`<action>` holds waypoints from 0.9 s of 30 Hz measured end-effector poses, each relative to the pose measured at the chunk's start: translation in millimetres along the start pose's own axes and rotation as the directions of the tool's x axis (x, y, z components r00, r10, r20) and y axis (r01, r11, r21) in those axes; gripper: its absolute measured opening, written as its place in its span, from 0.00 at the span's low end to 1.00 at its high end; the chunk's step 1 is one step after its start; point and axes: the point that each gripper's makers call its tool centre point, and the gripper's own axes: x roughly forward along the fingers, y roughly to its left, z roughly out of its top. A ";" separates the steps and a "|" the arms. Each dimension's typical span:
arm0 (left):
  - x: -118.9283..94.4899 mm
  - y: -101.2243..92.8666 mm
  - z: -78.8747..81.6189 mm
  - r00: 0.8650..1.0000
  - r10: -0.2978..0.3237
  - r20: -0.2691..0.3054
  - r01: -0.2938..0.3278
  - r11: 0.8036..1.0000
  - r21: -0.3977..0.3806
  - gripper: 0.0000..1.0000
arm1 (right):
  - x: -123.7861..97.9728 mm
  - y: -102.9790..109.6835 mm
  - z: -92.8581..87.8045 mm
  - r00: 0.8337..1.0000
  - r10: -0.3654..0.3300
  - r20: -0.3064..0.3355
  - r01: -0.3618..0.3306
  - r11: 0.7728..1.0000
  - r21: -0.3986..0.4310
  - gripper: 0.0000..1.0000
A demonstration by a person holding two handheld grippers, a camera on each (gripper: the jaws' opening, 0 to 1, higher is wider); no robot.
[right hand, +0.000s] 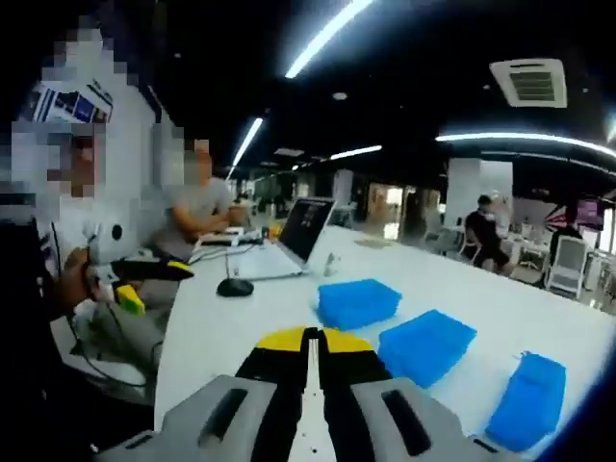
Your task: Pick up the resistors one by one and place each resistor into its matching bin, sorting the parts by color and model until every resistor is separated into the correct bin for its type
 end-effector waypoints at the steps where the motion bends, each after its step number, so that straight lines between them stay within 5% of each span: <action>1: -0.2 -0.1 0.3 1.000 0.003 0.000 -0.003 1.000 0.003 0.73 | -1.6 2.4 7.2 0.999 -0.018 0.042 0.017 1.000 0.005 0.07; 4: -2.2 1.6 -3.0 1.000 0.015 -0.017 -0.015 0.999 0.032 0.73 | 0.1 9.9 29.0 0.990 -0.031 0.136 0.030 1.000 0.009 0.07; 10: -8.7 7.8 3.7 0.999 0.052 0.002 -0.052 0.998 0.047 0.73 | 42.6 15.8 54.0 0.989 0.016 0.149 -0.011 0.999 -0.031 0.07; 16: -11.5 18.0 -0.3 0.995 0.103 -0.016 -0.102 0.993 0.058 0.75 | 109.5 -1.6 74.9 0.989 0.048 0.141 -0.046 0.999 -0.011 0.07; 27: -16.6 33.6 6.1 0.988 0.156 -0.002 -0.156 0.987 0.048 0.75 | 234.7 -57.9 43.8 0.999 -0.038 -0.015 0.038 0.999 -0.014 0.07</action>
